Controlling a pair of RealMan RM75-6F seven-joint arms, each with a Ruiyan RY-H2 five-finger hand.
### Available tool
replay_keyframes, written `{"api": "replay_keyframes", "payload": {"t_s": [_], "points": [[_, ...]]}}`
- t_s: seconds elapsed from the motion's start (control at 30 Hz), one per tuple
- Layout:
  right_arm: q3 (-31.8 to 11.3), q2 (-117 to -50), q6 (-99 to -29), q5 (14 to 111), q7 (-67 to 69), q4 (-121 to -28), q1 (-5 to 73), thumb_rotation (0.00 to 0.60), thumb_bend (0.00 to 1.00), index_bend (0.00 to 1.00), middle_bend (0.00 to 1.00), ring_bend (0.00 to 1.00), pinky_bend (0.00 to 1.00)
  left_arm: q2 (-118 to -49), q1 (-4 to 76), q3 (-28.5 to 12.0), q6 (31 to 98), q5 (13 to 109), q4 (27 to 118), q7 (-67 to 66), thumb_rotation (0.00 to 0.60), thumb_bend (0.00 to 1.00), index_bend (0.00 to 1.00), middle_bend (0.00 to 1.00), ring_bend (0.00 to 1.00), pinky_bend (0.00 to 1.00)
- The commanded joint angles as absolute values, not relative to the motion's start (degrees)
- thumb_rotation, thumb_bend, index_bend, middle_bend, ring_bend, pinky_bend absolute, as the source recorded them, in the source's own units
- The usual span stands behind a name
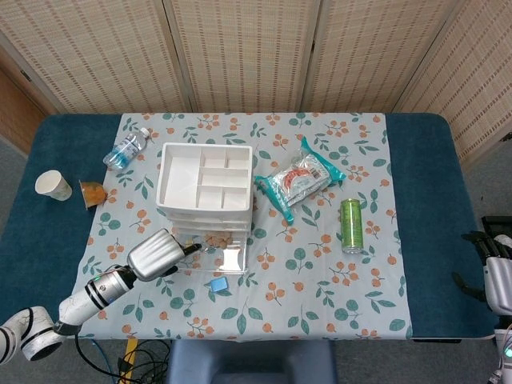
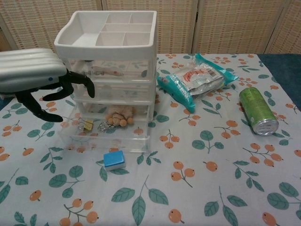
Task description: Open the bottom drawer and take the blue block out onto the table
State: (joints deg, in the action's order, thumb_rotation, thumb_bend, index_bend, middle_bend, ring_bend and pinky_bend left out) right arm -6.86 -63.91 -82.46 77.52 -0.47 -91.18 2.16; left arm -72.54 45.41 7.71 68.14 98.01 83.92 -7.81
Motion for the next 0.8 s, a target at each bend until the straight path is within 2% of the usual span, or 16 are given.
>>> {"api": "replay_keyframes", "payload": {"t_s": [0.03, 0.27, 0.33, 0.37, 0.47, 0.57, 0.8], "points": [[-6.74, -63.6, -81.79, 77.9, -0.33, -91.25, 2.6, 0.6, 0.27, 0.22, 0.21, 0.25, 0.22, -70.82, 40.85, 6.81, 71.21, 94.28, 84.31, -12.54, 0.6, 0.17, 0.36, 0.79, 0.83, 1.0], [-5.87, -62.16, -79.61, 81.03, 0.26, -91.02, 4.53, 0.6, 0.27, 0.22, 0.22, 0.2, 0.21, -69.6, 32.97, 4.73, 73.46, 83.36, 85.62, -17.02, 0.6, 0.17, 0.39, 0.72, 0.73, 0.99], [-5.56, -61.93, -79.24, 81.99, 0.96, -90.81, 4.93, 0.6, 0.28, 0.22, 0.22, 0.19, 0.21, -69.05, 30.89, 3.97, 73.42, 78.76, 87.38, -18.68, 0.6, 0.17, 0.37, 0.69, 0.66, 0.89], [-5.43, -61.91, -79.18, 82.51, 1.52, -90.66, 5.11, 0.6, 0.28, 0.22, 0.22, 0.18, 0.21, -68.66, 29.55, 3.49, 73.51, 75.61, 88.92, -20.1, 0.6, 0.17, 0.34, 0.64, 0.6, 0.8], [-5.11, -62.18, -79.52, 83.67, 2.64, -90.1, 5.31, 0.6, 0.29, 0.22, 0.22, 0.17, 0.21, -68.48, 26.31, 2.4, 75.77, 70.23, 92.43, -22.76, 0.6, 0.17, 0.24, 0.45, 0.42, 0.6], [-4.92, -62.4, -80.31, 84.56, 3.29, -89.71, 5.29, 0.6, 0.29, 0.22, 0.21, 0.17, 0.21, -69.31, 23.12, 1.91, 80.2, 69.49, 93.82, -23.58, 0.6, 0.17, 0.16, 0.33, 0.33, 0.49], [-5.03, -63.33, -81.98, 85.89, 4.43, -89.13, 5.46, 0.6, 0.3, 0.22, 0.21, 0.17, 0.21, -72.06, 17.3, 1.33, 89.63, 73.99, 93.38, -21.91, 0.6, 0.17, 0.15, 0.29, 0.28, 0.41]]}}
